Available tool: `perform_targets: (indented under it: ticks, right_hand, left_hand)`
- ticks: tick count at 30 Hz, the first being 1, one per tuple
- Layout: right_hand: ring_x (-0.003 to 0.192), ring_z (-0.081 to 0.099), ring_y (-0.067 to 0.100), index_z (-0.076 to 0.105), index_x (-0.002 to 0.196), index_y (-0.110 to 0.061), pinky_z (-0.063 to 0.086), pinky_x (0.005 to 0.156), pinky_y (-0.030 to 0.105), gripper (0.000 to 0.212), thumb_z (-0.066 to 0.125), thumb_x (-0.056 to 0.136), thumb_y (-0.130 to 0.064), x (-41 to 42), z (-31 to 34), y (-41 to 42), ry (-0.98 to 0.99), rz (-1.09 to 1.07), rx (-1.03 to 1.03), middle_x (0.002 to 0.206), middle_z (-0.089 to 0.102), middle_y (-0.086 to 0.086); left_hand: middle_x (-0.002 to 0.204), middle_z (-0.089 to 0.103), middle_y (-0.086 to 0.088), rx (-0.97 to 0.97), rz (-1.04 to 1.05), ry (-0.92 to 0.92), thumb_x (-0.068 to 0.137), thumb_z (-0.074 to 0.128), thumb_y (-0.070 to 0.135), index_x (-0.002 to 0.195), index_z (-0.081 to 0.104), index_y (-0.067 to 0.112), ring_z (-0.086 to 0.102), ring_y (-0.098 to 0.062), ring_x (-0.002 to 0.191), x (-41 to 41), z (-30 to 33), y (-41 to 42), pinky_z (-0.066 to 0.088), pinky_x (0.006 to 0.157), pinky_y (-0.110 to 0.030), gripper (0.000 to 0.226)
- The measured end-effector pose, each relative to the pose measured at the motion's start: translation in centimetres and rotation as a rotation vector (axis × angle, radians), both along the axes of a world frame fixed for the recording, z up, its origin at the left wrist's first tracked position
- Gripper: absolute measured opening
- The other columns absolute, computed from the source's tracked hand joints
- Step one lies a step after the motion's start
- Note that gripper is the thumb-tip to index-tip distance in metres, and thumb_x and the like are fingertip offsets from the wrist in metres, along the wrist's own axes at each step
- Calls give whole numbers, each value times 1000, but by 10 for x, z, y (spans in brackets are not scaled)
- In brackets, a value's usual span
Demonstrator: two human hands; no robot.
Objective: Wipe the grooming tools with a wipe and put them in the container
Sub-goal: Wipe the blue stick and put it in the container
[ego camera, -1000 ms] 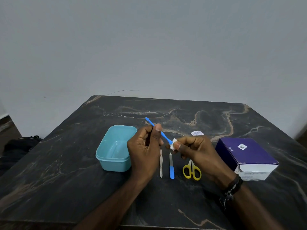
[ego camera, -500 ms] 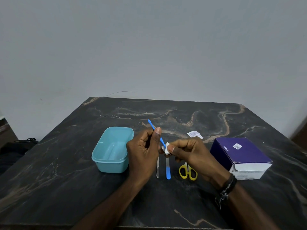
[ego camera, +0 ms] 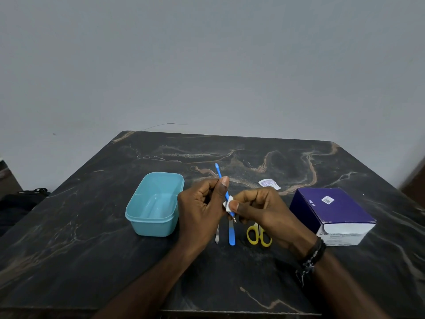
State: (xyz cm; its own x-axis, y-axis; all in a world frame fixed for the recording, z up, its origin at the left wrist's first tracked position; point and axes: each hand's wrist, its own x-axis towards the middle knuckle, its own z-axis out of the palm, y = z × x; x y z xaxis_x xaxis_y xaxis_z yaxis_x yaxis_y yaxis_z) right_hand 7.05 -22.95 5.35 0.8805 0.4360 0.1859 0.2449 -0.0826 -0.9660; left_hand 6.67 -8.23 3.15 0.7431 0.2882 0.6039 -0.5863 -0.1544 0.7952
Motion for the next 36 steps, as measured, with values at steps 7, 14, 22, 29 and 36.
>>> perform_targets:
  ticks: [7, 14, 22, 29, 36]
  right_hand:
    - [72, 66, 14, 72, 91, 3, 47, 59, 21, 24, 66, 84, -19, 1, -2, -3, 65, 118, -33, 87, 75, 13]
    - [66, 63, 10, 72, 82, -1, 43, 57, 22, 19, 64, 82, -19, 2, -2, -1, 73, 31, 77, 76, 74, 5]
    - [75, 65, 21, 72, 89, 0, 45, 58, 23, 28, 69, 81, -27, 0, -1, -2, 112, 119, 33, 89, 74, 17]
    - [74, 65, 19, 72, 86, -2, 46, 58, 22, 21, 63, 86, -21, 0, -2, -1, 110, 90, 62, 87, 73, 16]
    - [72, 64, 17, 73, 84, -4, 46, 58, 22, 19, 66, 84, -22, -2, 1, 0, 120, 109, 63, 84, 73, 15]
  left_hand:
    - [56, 62, -7, -39, 13, 29, 89, 67, 18, 70, 68, 8, 58, -25, 49, -2, 1, 0, 46, 44, -31, 21]
    - [59, 67, -2, -33, -15, 54, 87, 67, 22, 71, 69, 7, 65, -18, 50, -3, 1, -2, 55, 47, -35, 22]
    - [52, 60, -5, -39, 18, 33, 88, 67, 14, 65, 65, 1, 53, -6, 44, -3, 3, -1, 42, 44, -18, 27]
    - [51, 63, -2, -28, 3, 30, 88, 68, 16, 65, 66, 4, 59, -9, 41, -4, 3, -1, 45, 42, -22, 27]
    - [52, 63, -3, -13, -8, 37, 88, 67, 19, 64, 65, 5, 59, -13, 43, -4, 0, -1, 46, 42, -25, 28]
